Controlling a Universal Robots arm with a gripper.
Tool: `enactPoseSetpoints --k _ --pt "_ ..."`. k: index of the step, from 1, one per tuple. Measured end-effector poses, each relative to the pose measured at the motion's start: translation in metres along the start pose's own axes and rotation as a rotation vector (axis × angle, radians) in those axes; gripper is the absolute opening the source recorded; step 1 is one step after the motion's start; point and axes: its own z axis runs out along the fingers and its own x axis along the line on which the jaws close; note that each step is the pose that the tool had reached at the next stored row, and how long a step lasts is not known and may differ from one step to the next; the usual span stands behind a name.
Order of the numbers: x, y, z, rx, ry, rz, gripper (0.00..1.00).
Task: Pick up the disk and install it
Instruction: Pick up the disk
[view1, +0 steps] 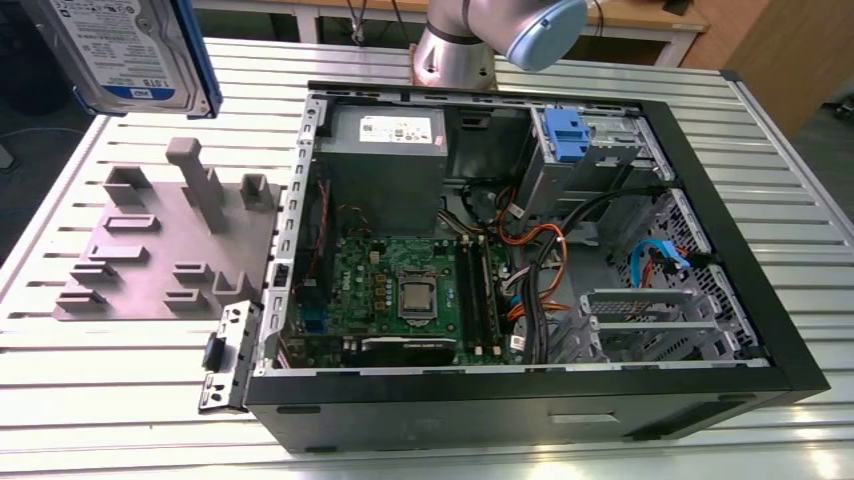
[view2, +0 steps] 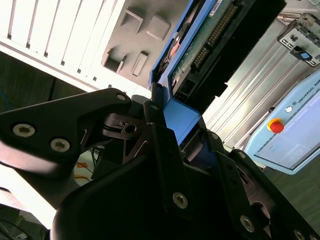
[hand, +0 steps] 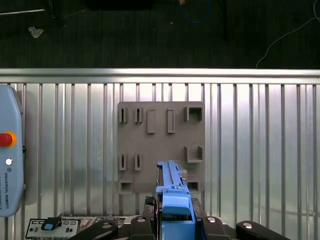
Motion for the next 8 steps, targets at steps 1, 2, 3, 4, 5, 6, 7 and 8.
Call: enactPoseSetpoints --k 1,2,3,4,5,6,7,8 --pt "0.0 -0.0001 0.0 0.0 0.0 0.0 0.37" --pt "0.0 -0.0002 0.0 0.0 0.0 0.0 0.37" --pt "0.0 -0.0002 0.0 0.0 0.0 0.0 0.37" --pt "0.0 -0.0002 0.0 0.0 0.0 0.0 0.37" --pt "0.0 -0.0002 0.0 0.0 0.0 0.0 0.37" --pt "0.0 -0.0004 0.0 0.0001 0.0 0.0 0.37" --pt "-0.0001 -0.0007 0.0 0.0 0.0 0.0 0.37" --pt "0.0 -0.0008 0.0 0.0 0.0 0.0 0.37"
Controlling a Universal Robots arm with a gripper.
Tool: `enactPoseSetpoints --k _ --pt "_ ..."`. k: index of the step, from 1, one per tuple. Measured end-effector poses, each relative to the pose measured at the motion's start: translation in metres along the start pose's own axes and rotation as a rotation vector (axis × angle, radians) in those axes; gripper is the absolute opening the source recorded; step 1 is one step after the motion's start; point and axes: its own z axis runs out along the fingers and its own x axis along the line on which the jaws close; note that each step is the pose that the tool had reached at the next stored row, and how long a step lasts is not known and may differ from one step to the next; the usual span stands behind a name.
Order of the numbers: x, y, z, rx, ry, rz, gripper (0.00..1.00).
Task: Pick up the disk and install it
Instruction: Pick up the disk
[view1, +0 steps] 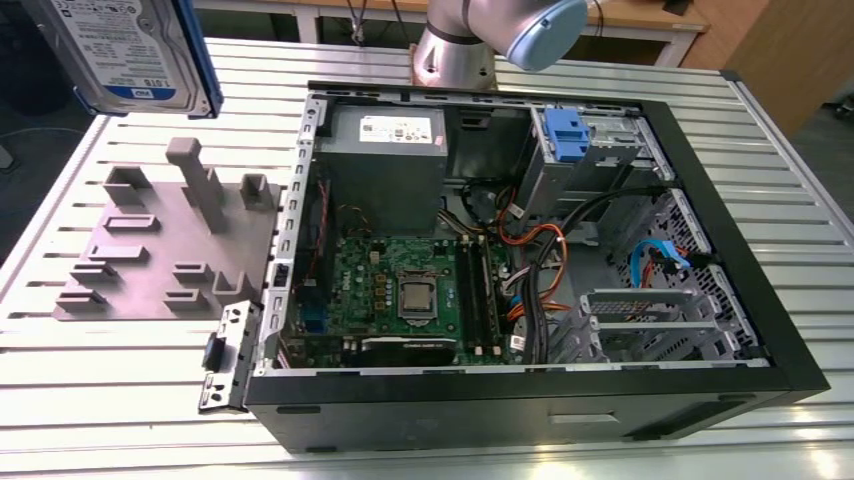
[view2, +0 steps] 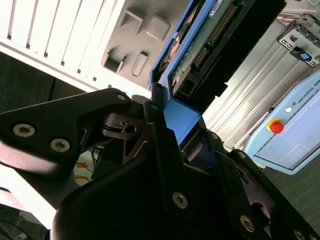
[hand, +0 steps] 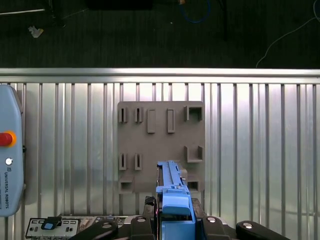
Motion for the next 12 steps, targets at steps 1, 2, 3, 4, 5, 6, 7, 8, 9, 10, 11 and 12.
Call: enactPoseSetpoints --k 1,2,3,4,5,6,7,8,9,10,11,12 --pt "0.0 0.0 0.0 0.0 0.0 0.0 0.37" --pt "0.0 -0.0005 0.0001 0.0001 -0.0001 0.0 0.37" --pt "0.0 -0.0011 -0.0001 -0.0001 0.0001 0.0 0.37" --pt "0.0 -0.0015 0.0 -0.0001 0.0 0.0 0.37" --pt "0.0 -0.0021 0.0 0.0001 0.0 0.0 0.37" --pt "0.0 -0.0032 0.0001 0.0001 -0.0001 0.0 0.37" --pt "0.0 -0.0047 0.0 0.0 0.0 0.0 0.37" --pt "0.0 -0.0059 0.0001 0.0 0.0 0.0 0.37" --pt "0.0 -0.0066 0.0001 0.0 0.0 0.0 0.37" --pt "0.0 -0.0067 0.0002 0.0002 -0.0001 0.0 0.37" --pt "0.0 -0.0067 0.0002 0.0001 0.0 0.0 0.37" --pt "0.0 -0.0067 0.0002 0.0001 0.0001 0.0 0.37"
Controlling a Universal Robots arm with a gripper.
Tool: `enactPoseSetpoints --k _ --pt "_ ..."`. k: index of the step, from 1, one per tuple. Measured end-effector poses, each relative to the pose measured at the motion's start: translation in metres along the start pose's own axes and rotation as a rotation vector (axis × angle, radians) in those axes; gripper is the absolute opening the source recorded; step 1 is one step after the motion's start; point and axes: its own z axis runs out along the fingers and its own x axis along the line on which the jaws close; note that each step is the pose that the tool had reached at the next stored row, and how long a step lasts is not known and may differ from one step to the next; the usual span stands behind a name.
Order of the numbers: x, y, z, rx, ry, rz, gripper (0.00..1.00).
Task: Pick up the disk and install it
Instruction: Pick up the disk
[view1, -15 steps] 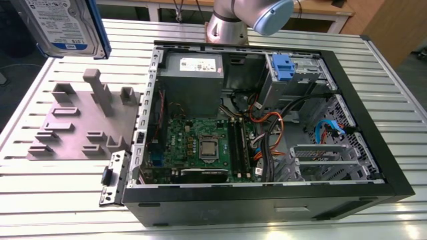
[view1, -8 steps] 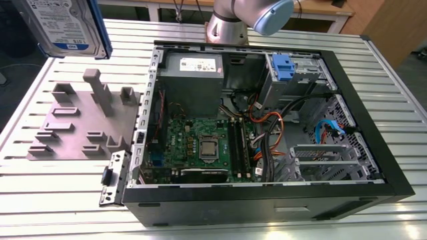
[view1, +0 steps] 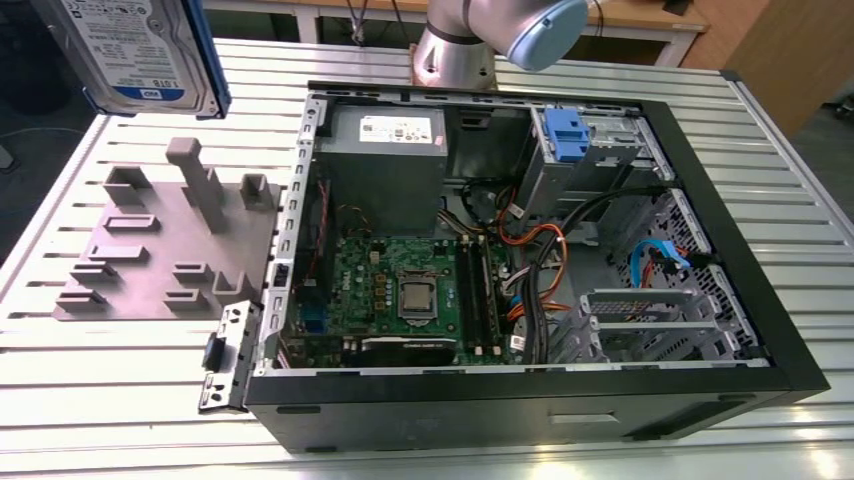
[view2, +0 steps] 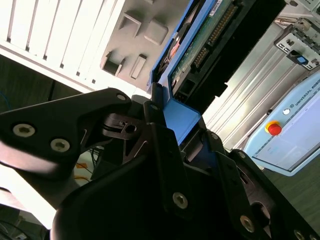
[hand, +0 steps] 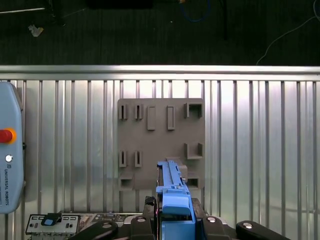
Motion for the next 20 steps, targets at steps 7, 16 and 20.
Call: enactPoseSetpoints --k 7,16,20 --pt "0.0057 -0.0002 0.0 -0.0001 0.0001 0.0 0.37" --pt "0.0096 -0.0002 0.0 -0.0001 0.0001 0.0 0.37" --pt "0.0109 -0.0004 0.0 -0.0001 0.0001 0.0 0.37"
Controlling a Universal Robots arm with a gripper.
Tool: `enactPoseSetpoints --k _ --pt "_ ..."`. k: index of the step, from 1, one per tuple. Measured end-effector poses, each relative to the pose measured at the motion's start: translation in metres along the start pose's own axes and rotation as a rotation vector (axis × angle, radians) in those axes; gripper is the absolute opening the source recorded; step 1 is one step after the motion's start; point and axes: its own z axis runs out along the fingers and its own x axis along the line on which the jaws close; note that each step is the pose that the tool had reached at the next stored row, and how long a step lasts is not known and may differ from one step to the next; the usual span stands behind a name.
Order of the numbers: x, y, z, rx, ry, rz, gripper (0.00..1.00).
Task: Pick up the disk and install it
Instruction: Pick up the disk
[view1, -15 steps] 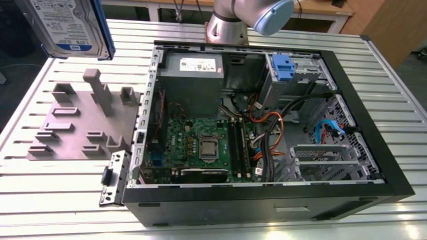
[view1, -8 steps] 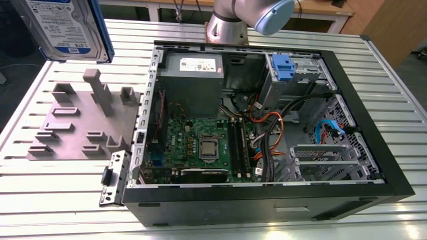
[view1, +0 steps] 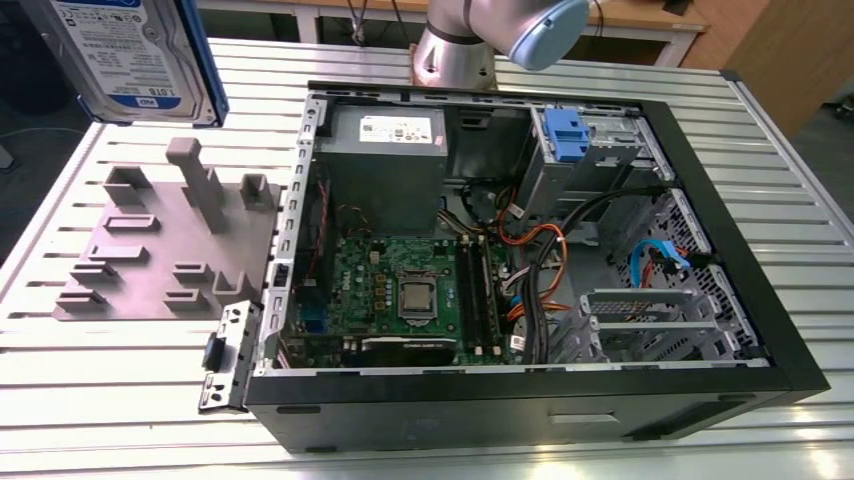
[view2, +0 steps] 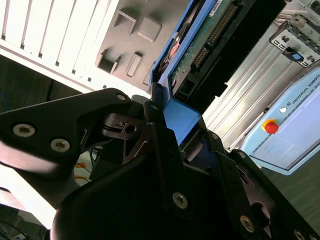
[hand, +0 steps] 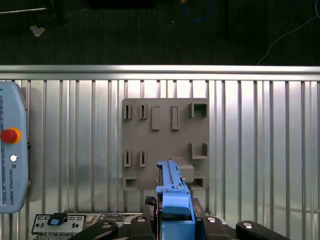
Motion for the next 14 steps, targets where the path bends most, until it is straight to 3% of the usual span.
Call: enactPoseSetpoints --k 10,14 --pt "0.0 -0.0002 0.0 0.0 0.0 0.0 0.37" --pt "-0.0001 -0.0054 0.0001 -0.0001 0.0 0.0 0.37"
